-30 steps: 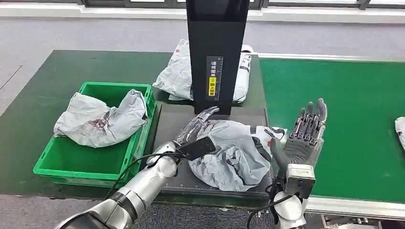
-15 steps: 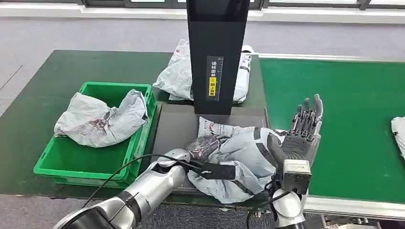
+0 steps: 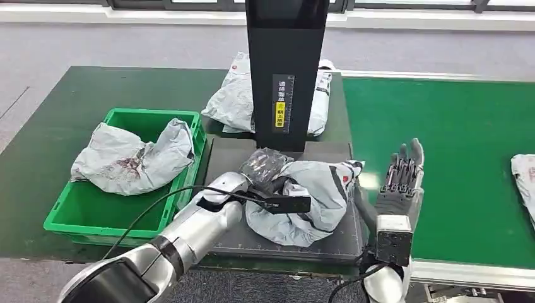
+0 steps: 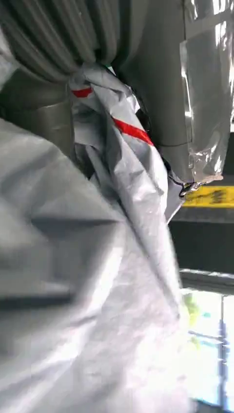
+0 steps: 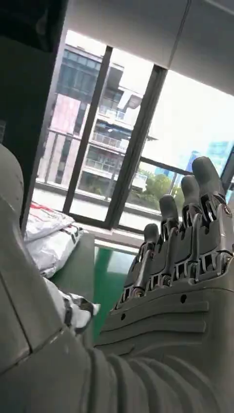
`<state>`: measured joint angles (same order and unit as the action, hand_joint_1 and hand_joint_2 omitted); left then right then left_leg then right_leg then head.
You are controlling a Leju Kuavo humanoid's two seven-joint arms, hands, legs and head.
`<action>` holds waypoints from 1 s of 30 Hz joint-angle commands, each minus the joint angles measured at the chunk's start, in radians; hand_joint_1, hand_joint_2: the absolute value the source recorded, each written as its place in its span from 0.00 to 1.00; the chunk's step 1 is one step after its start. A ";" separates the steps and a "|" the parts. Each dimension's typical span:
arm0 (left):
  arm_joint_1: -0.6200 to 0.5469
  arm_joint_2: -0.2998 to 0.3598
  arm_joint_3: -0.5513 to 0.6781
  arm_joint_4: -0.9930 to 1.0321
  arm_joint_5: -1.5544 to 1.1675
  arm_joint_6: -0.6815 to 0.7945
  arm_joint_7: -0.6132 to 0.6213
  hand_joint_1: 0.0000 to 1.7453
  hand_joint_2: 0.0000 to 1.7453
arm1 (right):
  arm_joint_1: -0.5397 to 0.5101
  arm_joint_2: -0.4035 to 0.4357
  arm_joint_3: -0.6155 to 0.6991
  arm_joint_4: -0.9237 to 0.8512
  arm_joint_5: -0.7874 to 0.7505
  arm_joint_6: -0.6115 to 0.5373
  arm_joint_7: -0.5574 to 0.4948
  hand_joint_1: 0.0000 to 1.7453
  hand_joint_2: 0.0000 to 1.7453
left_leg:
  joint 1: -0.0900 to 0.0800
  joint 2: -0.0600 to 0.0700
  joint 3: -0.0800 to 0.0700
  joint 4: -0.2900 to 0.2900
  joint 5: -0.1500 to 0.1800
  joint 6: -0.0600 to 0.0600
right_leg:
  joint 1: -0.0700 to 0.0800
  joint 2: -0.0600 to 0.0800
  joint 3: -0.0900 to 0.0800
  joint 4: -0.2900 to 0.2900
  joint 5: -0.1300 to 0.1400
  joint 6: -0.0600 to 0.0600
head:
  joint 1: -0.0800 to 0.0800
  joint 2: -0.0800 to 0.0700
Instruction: Moved the parcel from conveyor to table for the left to box.
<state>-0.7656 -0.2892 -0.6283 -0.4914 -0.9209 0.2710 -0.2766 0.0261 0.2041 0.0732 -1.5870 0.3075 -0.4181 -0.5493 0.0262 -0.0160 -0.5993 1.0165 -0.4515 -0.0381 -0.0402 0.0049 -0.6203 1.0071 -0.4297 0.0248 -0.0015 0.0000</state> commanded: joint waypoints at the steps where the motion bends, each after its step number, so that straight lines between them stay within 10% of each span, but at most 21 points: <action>1: -0.040 0.074 0.179 -0.253 -0.157 0.281 0.156 1.00 1.00 | 0.060 0.051 -0.088 -0.079 0.001 -0.011 0.000 0.00 1.00 | 0.000 0.001 0.000 0.001 -0.001 0.002 | 0.001 -0.001 0.000 0.001 -0.001 -0.003 | 0.000 0.000; 8: 0.120 0.153 0.501 -0.731 -0.453 0.427 0.257 1.00 1.00 | 0.105 0.028 -0.053 -0.067 -0.051 -0.038 -0.032 0.00 1.00 | 0.000 0.008 0.002 -0.001 -0.002 0.002 | 0.001 0.006 0.000 -0.001 0.000 -0.003 | 0.000 0.000; 30: 0.147 0.151 0.558 -0.795 -0.528 0.427 0.284 1.00 1.00 | 0.107 0.024 -0.047 -0.066 -0.058 -0.038 -0.031 0.00 1.00 | 0.000 0.003 0.001 -0.001 -0.001 0.002 | 0.001 0.000 0.001 0.000 -0.001 -0.003 | 0.000 0.000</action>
<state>-0.6196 -0.1457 -0.1438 -1.2421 -1.3615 0.6966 -0.0298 0.1422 0.2274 0.0458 -1.6655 0.2594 -0.4543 -0.5879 0.0264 -0.0149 -0.6000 1.0163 -0.4516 -0.0383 -0.0400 0.0046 -0.6208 1.0074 -0.4304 0.0242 -0.0015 0.0000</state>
